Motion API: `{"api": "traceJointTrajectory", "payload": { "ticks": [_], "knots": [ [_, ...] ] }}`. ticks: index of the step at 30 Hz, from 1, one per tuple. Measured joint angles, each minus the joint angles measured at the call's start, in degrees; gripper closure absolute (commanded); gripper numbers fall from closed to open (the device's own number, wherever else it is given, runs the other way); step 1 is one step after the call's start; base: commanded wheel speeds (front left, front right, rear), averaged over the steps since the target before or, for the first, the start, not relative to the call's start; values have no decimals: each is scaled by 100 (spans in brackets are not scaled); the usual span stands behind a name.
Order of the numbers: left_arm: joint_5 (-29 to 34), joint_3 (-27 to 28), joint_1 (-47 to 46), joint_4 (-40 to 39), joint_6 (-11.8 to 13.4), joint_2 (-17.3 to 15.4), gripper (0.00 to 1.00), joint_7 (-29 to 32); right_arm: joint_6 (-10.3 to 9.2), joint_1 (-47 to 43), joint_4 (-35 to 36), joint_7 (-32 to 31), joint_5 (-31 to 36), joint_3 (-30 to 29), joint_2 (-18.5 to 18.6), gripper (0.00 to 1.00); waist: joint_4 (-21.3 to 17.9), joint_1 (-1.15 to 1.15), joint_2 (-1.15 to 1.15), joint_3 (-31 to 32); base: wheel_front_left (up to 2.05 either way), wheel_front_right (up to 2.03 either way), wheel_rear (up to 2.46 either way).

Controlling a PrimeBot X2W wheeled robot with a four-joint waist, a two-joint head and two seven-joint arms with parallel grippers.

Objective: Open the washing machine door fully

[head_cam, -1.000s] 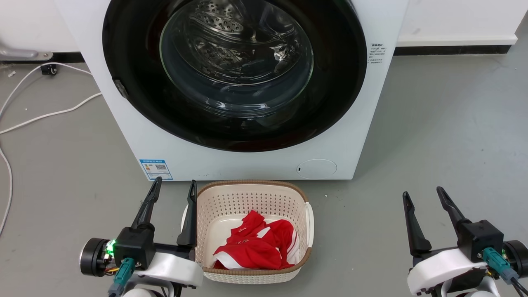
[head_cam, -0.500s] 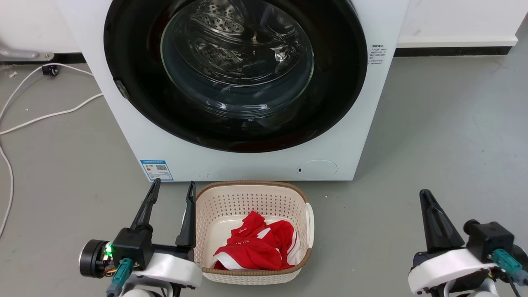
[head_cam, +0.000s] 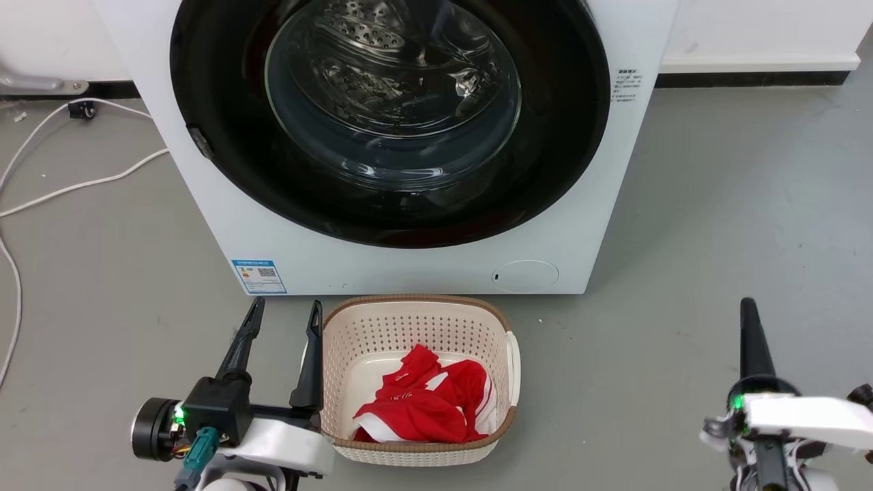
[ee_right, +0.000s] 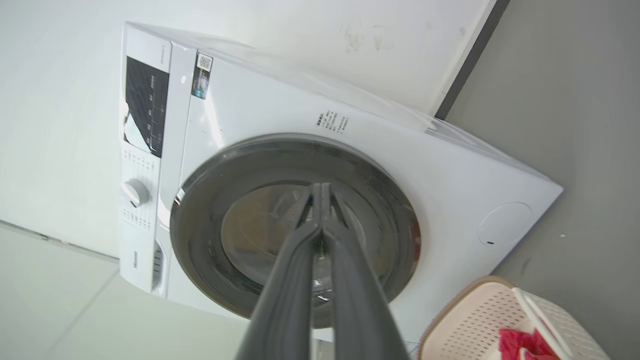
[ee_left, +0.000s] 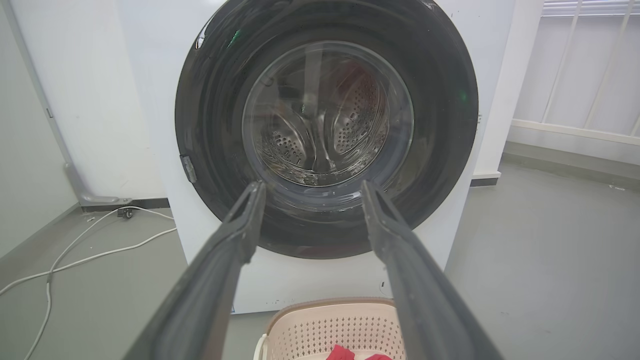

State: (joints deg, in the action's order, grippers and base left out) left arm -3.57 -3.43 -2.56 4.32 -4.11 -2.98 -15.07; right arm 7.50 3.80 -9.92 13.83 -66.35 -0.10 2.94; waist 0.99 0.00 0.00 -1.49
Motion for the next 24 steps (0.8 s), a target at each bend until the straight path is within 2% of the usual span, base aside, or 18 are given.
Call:
{"api": "traceJointTrajectory", "payload": {
  "ticks": [2,5,10,15,24],
  "knots": [
    [-8,3,-1,3,0,0,0,0,0,119,-41,-4,-999,-8,0,100,1,0,0,-20,0,0,0],
    [-13,14,-8,2,0,1,0,0,0,364,-69,-44,-2149,-188,-7,100,0,0,0,-72,0,0,0],
    [-10,29,-65,-26,0,4,0,0,0,936,-355,-341,-3319,-654,10,100,-5,0,0,-215,0,0,0],
    [30,38,-199,-63,-21,5,0,0,0,1736,-947,-810,-3991,-860,337,100,7,0,0,-423,0,0,0],
    [63,31,-485,-163,-91,5,0,0,-1,3279,-2263,-1386,-4213,-485,1221,100,136,0,0,-838,0,0,0]
  ]
}}
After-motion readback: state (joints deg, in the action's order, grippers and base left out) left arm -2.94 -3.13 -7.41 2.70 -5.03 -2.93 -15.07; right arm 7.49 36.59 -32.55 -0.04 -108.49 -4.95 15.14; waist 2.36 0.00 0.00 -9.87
